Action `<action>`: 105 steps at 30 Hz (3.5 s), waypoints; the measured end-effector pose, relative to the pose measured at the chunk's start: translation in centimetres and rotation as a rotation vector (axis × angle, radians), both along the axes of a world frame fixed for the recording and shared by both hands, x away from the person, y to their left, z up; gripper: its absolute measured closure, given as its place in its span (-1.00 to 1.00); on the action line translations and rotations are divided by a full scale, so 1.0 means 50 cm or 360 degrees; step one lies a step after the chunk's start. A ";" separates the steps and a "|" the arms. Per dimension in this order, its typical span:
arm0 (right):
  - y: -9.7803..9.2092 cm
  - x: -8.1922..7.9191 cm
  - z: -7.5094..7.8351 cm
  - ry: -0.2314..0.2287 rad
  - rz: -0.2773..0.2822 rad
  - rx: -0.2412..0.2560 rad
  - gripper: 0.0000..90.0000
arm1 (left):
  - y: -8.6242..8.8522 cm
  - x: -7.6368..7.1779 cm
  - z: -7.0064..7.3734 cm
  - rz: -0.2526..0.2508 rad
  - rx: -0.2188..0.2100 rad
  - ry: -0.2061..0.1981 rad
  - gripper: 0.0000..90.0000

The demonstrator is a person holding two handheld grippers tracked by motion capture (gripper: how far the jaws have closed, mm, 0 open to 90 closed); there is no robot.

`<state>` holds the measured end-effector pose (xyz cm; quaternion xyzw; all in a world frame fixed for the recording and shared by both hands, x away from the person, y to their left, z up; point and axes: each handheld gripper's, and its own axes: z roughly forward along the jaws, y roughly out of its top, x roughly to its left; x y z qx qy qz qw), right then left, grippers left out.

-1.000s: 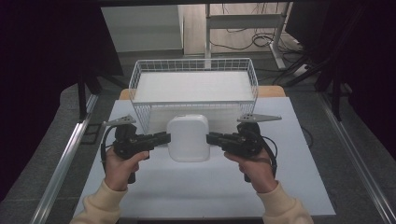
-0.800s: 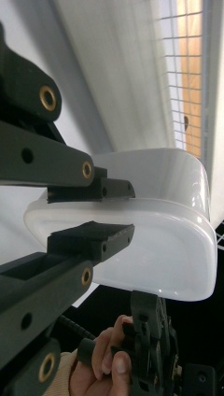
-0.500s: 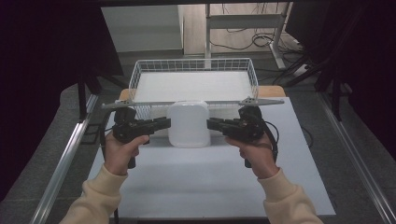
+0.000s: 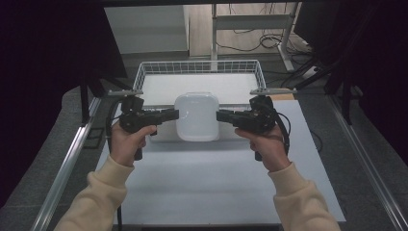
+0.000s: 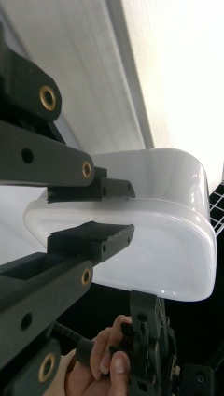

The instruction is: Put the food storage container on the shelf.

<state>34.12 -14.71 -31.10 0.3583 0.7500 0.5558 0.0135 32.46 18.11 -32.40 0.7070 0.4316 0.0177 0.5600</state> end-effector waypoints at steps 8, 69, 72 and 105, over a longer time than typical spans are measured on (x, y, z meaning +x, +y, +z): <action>0.005 0.032 0.028 -0.0003 -0.0008 -0.0018 0.81 | 0.005 0.037 0.021 -0.0004 -0.0026 0.0008 0.73; 0.038 0.343 0.018 0.0528 -0.0224 0.0162 -0.01 | 0.017 0.321 0.019 0.0170 -0.0271 0.0417 0.03; 0.039 0.323 0.033 0.0422 -0.0235 0.0123 -0.13 | 0.013 0.299 0.036 0.0191 -0.0216 0.0341 -0.10; -0.048 0.100 -0.019 -0.0141 -0.0125 -0.0201 -0.45 | 0.049 0.062 -0.014 0.0201 0.0212 -0.0072 -0.44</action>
